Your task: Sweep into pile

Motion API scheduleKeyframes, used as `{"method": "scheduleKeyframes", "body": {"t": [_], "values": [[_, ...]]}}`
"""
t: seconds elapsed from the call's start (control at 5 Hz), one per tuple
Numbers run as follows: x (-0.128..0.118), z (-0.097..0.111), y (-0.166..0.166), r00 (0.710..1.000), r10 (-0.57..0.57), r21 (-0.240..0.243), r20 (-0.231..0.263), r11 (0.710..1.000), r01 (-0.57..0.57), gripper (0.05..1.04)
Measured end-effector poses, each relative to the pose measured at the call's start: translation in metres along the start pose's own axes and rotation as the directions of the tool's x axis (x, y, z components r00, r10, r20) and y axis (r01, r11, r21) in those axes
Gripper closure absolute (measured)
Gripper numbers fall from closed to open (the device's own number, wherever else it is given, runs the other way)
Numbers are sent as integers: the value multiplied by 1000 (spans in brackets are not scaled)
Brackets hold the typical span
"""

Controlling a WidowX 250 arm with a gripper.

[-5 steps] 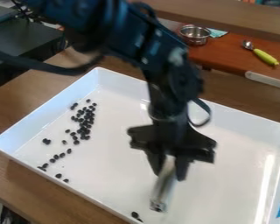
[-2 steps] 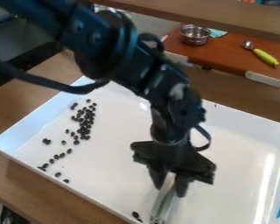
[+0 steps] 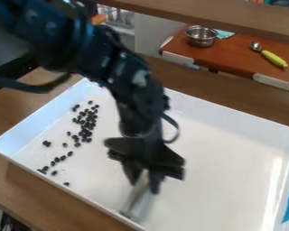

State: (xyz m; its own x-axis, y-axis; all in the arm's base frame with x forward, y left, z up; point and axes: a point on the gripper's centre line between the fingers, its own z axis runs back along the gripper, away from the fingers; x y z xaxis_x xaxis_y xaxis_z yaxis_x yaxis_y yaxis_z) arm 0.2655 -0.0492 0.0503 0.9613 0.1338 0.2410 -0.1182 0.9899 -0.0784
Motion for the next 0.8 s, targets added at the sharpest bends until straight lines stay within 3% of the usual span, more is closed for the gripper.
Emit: {"method": "scheduleKeyframes", "body": {"t": [0.2, 0.4, 0.8], "values": [[6, 0, 28, 1000, 23, 26, 0, 999, -23, 709], [20, 5, 62, 999, 39, 61, 32, 997, -41, 709], [41, 6, 130, 993, -30, 200, 113, 980, 7, 709]]}}
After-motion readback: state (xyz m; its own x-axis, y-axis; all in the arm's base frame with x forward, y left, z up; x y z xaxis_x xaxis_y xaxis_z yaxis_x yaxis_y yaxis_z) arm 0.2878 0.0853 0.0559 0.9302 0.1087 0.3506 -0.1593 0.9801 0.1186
